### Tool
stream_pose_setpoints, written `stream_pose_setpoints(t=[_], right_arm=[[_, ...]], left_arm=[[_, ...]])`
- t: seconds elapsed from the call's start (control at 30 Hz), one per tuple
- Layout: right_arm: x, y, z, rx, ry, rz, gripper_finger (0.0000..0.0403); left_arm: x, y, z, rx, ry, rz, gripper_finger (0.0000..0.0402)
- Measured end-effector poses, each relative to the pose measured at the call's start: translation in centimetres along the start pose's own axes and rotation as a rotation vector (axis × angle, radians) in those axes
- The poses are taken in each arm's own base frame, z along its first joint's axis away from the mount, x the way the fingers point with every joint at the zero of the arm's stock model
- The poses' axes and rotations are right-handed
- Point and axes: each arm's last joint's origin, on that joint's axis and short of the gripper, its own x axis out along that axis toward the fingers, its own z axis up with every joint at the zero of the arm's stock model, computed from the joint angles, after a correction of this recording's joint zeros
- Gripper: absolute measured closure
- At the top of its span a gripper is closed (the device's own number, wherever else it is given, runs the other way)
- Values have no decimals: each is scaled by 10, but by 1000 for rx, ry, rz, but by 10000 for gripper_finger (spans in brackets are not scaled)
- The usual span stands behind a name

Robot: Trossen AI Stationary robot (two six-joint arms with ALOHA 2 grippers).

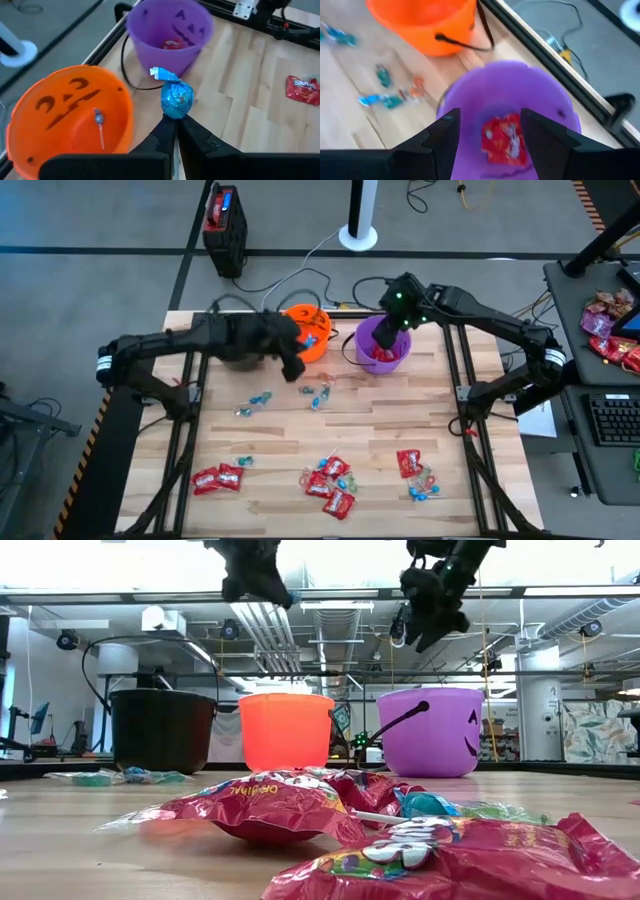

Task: Sort candy by brand, put in halloween buckets
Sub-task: Put the blue candy into the orange bucket

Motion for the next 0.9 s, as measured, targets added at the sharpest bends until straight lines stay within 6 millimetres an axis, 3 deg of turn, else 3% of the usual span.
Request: stream_pose_setpoints(t=[0.17,0.33,0.57,0.67,0.9], right_arm=[[0,-18,11,50,-82,56,202],[-1,-37,17,96,-146,21,202],[-6,-62,30,210,-287,-20,202],[-8,-66,34,253,-341,-19,202],[-8,-68,35,289,-363,-91,202]], left_arm=[[7,43,8,44,-14,5,401],[21,84,7,111,27,-24,402],[34,143,9,128,-45,-54,402],[41,153,9,116,-59,-49,402],[63,147,5,87,-17,-103,401]])
